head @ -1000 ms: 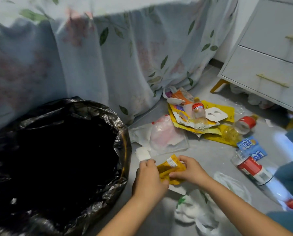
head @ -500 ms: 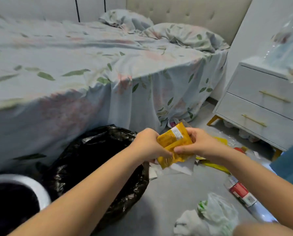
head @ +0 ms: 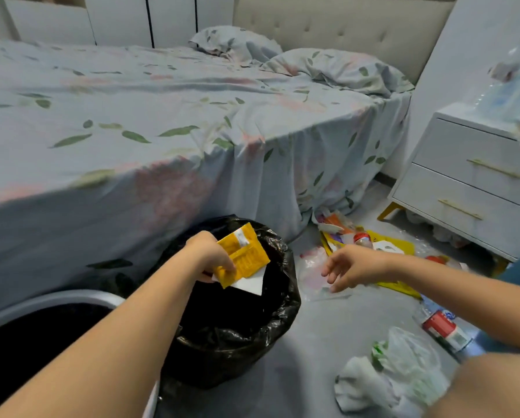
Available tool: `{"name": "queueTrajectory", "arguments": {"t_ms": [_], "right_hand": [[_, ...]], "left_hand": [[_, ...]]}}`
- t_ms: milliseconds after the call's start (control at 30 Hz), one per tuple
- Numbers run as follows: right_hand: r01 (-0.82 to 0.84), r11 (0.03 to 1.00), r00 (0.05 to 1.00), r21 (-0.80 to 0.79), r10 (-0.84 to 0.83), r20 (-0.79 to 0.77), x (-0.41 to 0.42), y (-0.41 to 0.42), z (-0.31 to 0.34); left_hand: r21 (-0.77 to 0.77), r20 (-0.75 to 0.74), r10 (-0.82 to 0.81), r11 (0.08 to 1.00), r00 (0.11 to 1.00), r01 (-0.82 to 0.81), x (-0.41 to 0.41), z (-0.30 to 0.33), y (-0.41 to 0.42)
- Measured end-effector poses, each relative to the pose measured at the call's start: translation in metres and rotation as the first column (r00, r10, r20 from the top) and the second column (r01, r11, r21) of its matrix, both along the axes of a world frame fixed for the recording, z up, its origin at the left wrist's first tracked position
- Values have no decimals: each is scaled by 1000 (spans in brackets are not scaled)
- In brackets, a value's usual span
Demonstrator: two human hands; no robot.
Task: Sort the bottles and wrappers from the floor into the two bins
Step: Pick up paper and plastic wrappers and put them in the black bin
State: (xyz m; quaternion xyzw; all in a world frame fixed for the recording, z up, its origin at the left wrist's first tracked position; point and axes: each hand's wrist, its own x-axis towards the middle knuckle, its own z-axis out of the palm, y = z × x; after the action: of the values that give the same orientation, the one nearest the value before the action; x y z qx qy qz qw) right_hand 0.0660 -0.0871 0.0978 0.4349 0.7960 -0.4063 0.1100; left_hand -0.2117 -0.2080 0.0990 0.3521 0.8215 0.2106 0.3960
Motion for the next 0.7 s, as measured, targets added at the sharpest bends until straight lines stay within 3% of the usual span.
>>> {"name": "queueTrajectory", "arguments": {"t_ms": [100,300,433,600,700], "right_hand": [[18,998,997,60,-23,74,2,3,-8],[-166,964,954,208,104,280,7,-8,-29],[-240,943,916,233,141,374,12,-8,-25],[-266,920,896,287,125,426,19,0,-25],[-279,916,881,289,124,457,29,0,-45]], "left_hand": [[-67,-62,-2,998,998,-2,-2,-21,-11],[-30,-156,-35,999,987,30,-1,-17,-9],[-113,-309,-164,984,937,135,5,-5,2],[122,-482,-144,966,864,229,17,26,33],[184,-577,-152,933,802,309,37,27,47]]}}
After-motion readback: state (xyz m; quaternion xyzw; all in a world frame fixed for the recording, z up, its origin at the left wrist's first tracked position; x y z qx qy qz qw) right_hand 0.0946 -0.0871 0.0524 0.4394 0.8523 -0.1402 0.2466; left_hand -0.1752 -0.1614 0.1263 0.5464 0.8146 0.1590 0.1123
